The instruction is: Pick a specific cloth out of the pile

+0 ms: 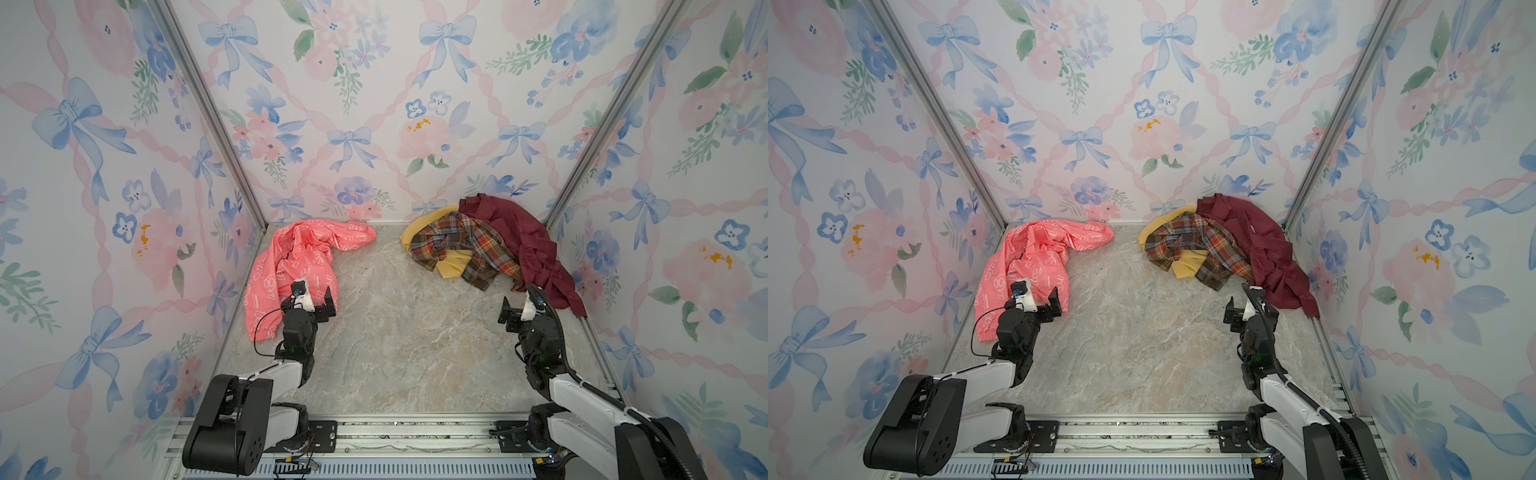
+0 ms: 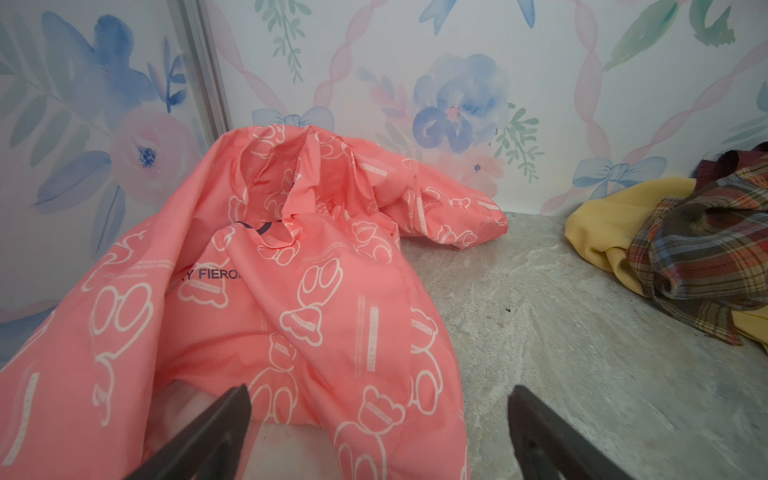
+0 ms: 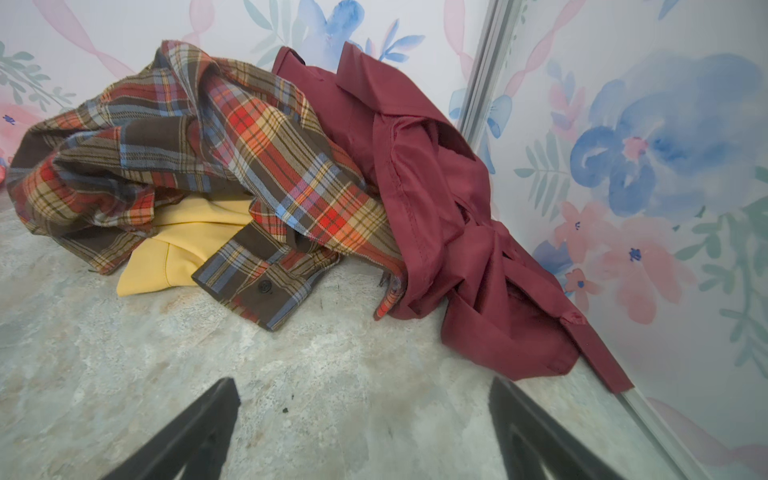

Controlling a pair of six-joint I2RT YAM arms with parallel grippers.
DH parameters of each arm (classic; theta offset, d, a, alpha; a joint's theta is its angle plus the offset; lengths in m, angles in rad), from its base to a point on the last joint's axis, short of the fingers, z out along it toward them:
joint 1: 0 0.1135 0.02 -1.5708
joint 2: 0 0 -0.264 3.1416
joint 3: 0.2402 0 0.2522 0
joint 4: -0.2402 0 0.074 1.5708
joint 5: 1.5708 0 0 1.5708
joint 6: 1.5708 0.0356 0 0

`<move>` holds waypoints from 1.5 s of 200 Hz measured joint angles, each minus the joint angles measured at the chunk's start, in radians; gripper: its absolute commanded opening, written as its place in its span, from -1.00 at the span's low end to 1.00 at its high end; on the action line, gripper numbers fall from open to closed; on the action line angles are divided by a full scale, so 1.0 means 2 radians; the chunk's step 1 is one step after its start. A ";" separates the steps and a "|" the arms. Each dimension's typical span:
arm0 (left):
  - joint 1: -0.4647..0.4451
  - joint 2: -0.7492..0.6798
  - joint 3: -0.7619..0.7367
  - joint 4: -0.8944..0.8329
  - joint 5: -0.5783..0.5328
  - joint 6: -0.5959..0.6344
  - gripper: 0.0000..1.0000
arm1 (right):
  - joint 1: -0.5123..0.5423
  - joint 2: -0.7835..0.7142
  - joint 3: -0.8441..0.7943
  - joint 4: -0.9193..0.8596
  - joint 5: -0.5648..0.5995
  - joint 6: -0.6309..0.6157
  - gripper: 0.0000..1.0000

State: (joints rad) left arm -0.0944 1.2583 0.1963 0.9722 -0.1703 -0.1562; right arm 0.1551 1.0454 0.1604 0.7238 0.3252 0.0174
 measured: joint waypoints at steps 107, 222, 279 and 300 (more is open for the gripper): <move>0.014 0.144 -0.019 0.173 -0.005 0.013 0.96 | -0.002 0.179 0.002 0.180 0.000 -0.019 0.94; 0.001 0.145 -0.018 0.196 -0.027 0.030 0.96 | -0.061 0.254 0.115 0.127 -0.085 -0.015 0.94; 0.001 0.145 -0.018 0.196 -0.029 0.033 0.96 | -0.054 0.254 0.115 0.096 -0.096 -0.014 0.94; 0.001 0.145 -0.018 0.196 -0.029 0.034 0.96 | -0.054 0.254 0.115 0.092 -0.100 -0.012 0.94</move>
State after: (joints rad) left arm -0.0921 1.5482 0.1612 1.3643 -0.2283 -0.0887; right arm 0.0463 1.5528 0.3908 0.9070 0.1257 -0.0071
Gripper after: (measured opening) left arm 0.979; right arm 0.969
